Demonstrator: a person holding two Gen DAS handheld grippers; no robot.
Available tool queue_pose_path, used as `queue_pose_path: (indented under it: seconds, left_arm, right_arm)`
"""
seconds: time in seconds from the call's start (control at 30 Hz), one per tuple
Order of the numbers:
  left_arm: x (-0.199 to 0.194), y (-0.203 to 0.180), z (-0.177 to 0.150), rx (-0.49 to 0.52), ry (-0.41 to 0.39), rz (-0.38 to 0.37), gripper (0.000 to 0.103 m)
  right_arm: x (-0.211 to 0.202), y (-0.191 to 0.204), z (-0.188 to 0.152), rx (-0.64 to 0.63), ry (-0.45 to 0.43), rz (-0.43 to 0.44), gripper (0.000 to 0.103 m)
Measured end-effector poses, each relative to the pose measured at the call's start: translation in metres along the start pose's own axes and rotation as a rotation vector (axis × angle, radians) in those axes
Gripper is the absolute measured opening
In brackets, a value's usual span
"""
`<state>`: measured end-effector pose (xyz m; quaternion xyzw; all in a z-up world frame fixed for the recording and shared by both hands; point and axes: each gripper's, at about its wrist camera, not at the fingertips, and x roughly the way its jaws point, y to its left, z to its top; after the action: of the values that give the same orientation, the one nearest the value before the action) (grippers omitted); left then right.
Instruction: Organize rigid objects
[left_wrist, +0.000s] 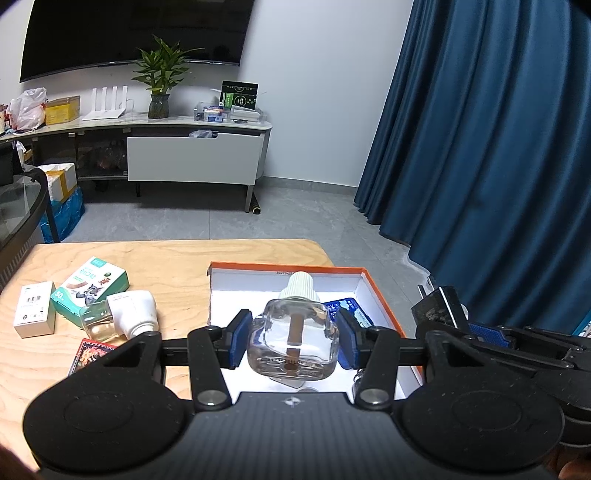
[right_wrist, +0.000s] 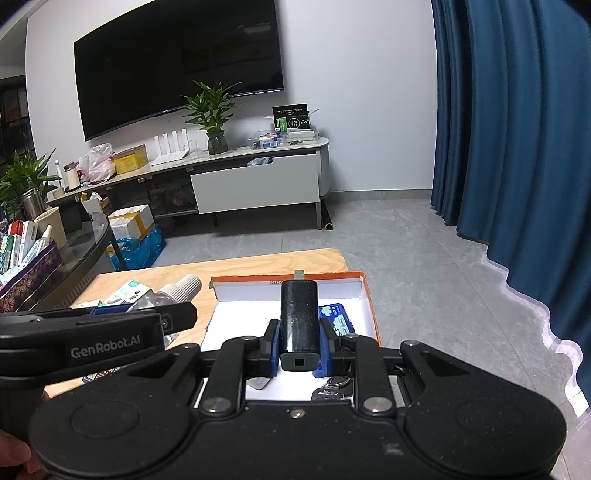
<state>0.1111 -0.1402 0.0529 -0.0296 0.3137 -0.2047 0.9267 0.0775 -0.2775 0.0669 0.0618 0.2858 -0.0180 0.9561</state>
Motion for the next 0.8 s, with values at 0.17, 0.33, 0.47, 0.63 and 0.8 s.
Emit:
queue_pose_path:
  seconds: [0.17,0.33,0.47,0.63,0.8]
  left_arm:
    - [-0.0002,0.0007,-0.0004,-0.003,0.0,-0.001,0.05]
    - [0.0005,0.0019,0.0,-0.008,0.002,-0.004,0.05]
    - [0.0004,0.0019,-0.0003,-0.008,0.002,-0.004,0.05]
    - [0.0015,0.003,-0.0006,-0.01,0.005,-0.004,0.05]
    - [0.0024,0.004,-0.0013,-0.011,0.007,-0.004,0.05]
  right_arm:
    - [0.0002,-0.0008,-0.0009,0.002,0.001,0.002,0.026]
    - [0.0007,-0.0009,-0.0016,0.002,0.003,0.003,0.026]
    - [0.0006,-0.001,-0.0016,0.001,0.002,0.003,0.026]
    - [0.0006,-0.0008,-0.0017,0.0,0.003,0.002,0.026]
    - [0.0006,-0.0008,-0.0017,0.001,0.004,0.002,0.026]
